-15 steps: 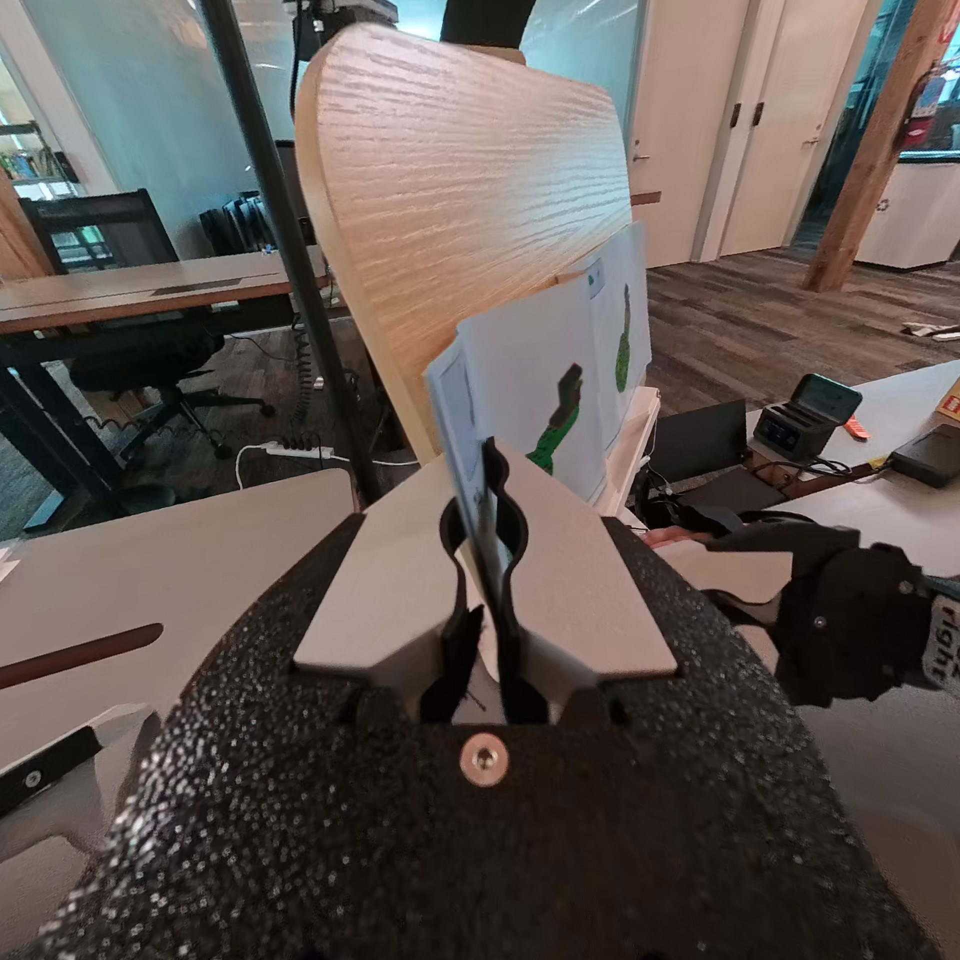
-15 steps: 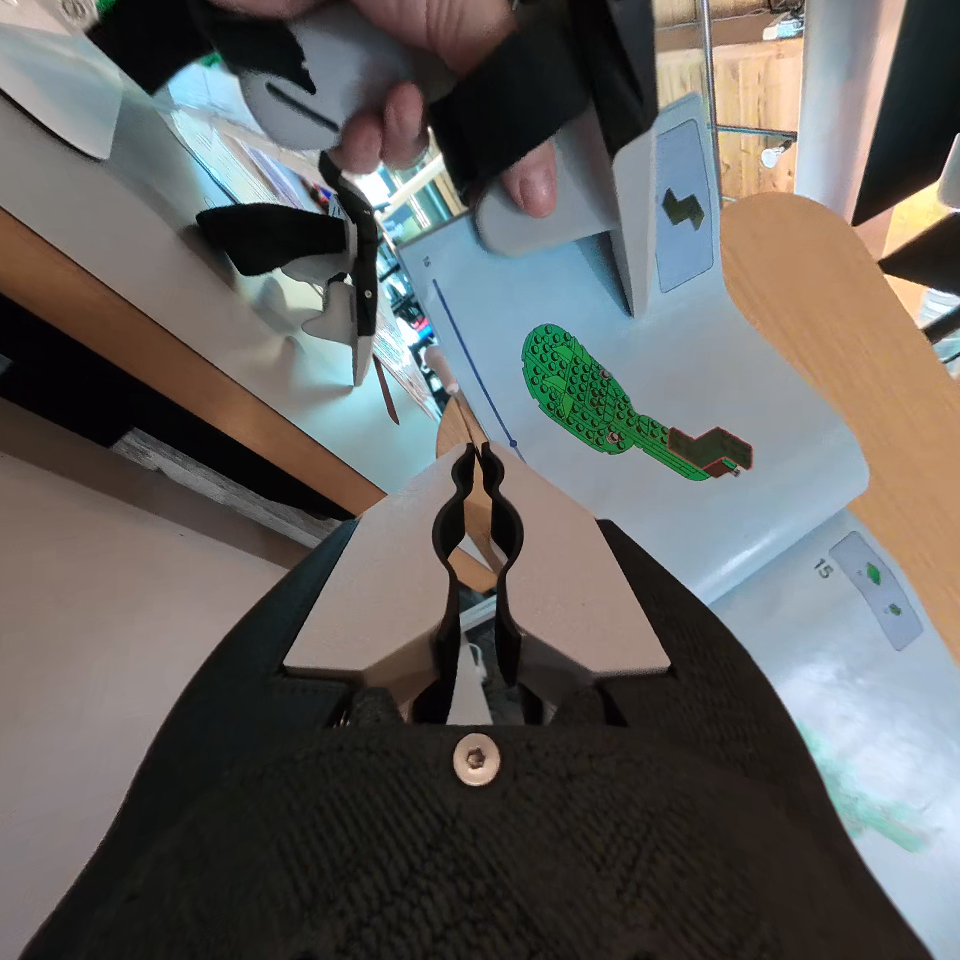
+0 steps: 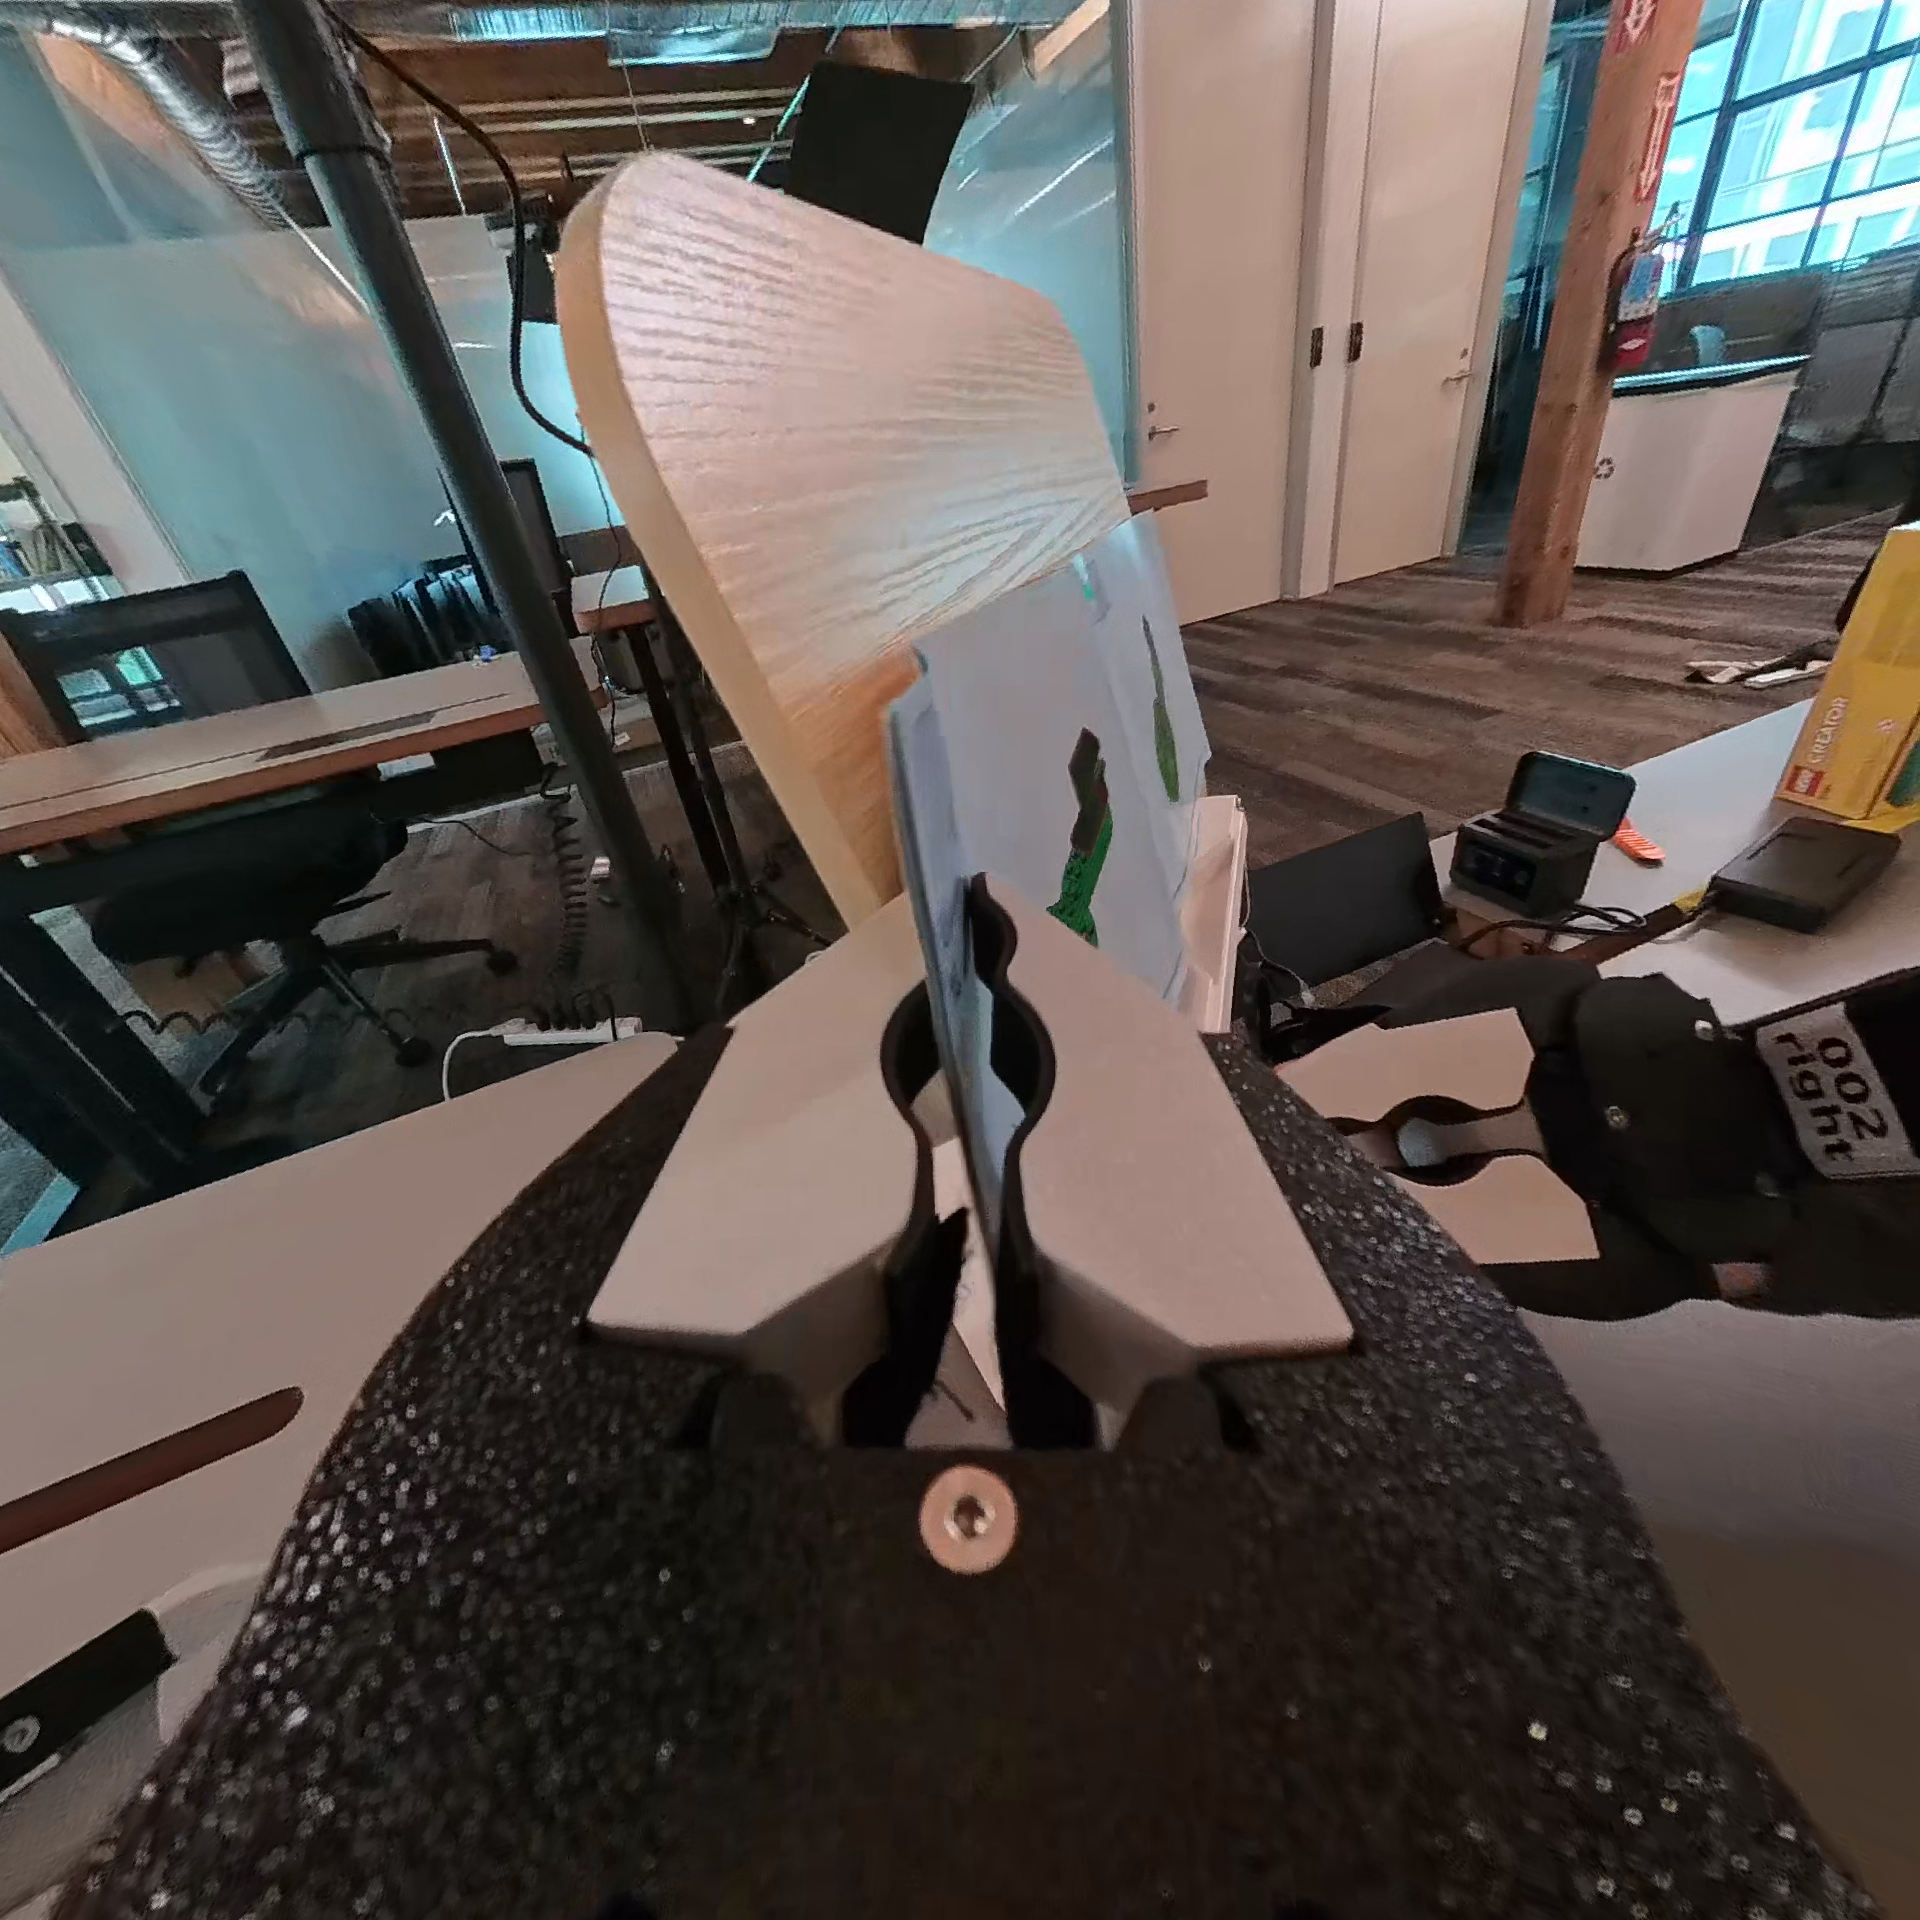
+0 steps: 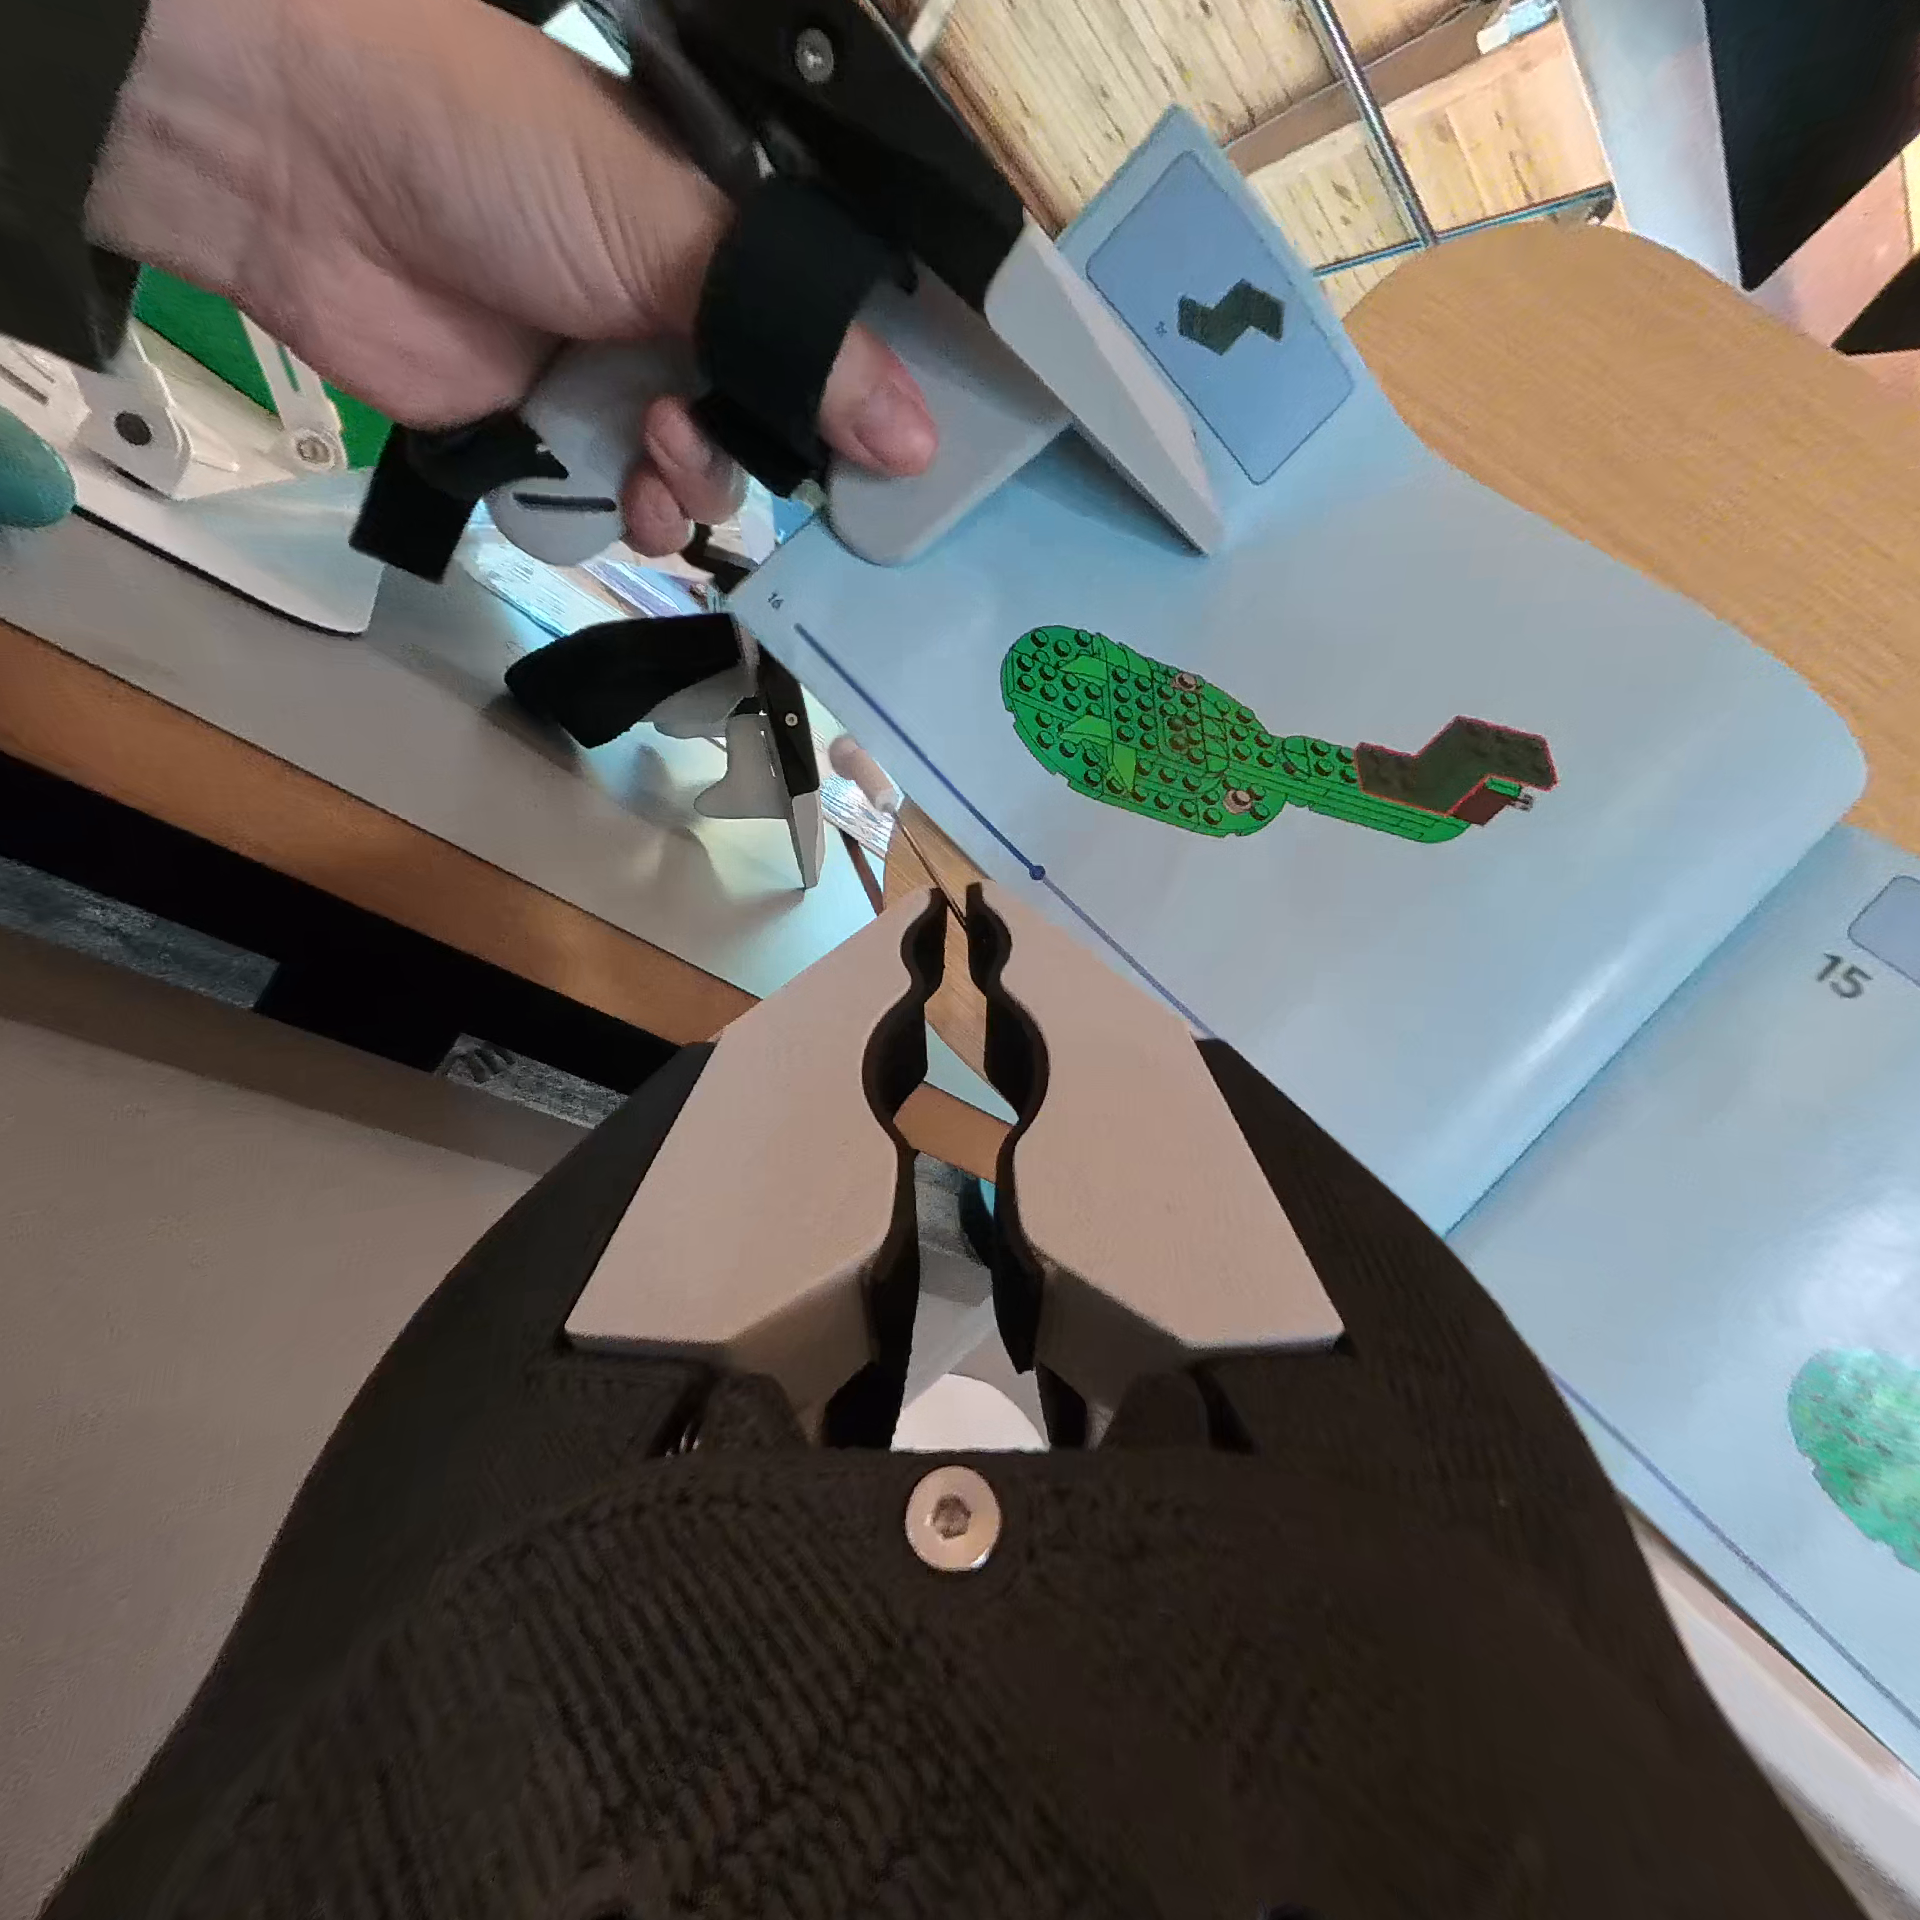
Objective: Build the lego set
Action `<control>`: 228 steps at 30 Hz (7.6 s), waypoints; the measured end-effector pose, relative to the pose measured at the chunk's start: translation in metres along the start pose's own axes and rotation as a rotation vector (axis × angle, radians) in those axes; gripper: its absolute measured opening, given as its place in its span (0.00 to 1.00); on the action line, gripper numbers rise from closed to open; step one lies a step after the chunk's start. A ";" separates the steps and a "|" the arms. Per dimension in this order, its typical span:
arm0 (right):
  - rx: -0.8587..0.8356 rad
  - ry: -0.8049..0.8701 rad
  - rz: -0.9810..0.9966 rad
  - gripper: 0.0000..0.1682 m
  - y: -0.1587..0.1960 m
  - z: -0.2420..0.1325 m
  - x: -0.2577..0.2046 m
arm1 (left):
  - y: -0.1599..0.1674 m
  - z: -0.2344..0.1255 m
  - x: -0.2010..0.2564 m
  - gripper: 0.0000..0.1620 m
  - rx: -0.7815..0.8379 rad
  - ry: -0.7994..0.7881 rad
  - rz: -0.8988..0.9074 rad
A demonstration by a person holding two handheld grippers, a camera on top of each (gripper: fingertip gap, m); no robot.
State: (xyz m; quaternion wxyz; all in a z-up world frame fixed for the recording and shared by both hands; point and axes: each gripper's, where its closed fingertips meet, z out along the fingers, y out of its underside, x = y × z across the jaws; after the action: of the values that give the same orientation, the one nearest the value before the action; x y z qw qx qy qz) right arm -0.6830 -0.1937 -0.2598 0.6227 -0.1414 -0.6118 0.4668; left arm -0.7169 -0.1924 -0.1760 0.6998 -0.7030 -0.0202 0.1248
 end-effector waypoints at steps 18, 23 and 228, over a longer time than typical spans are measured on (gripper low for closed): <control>-0.251 -0.047 -0.648 0.06 0.004 0.025 -0.023 | 0.011 -0.004 -0.001 0.00 -0.046 -0.061 0.041; -0.210 -0.040 -0.651 0.03 -0.001 0.022 -0.024 | 0.012 -0.003 -0.004 0.00 -0.067 -0.090 0.062; -0.551 0.828 -0.040 0.05 -0.005 -0.385 0.032 | 0.092 0.002 0.239 0.00 0.304 -0.009 0.032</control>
State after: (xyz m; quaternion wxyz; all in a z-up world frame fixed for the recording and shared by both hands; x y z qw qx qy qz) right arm -0.3430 -0.0202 -0.3172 0.7617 -0.4626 -0.4163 0.1804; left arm -0.4997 -0.1441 -0.3025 0.7960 -0.5886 0.0072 0.1408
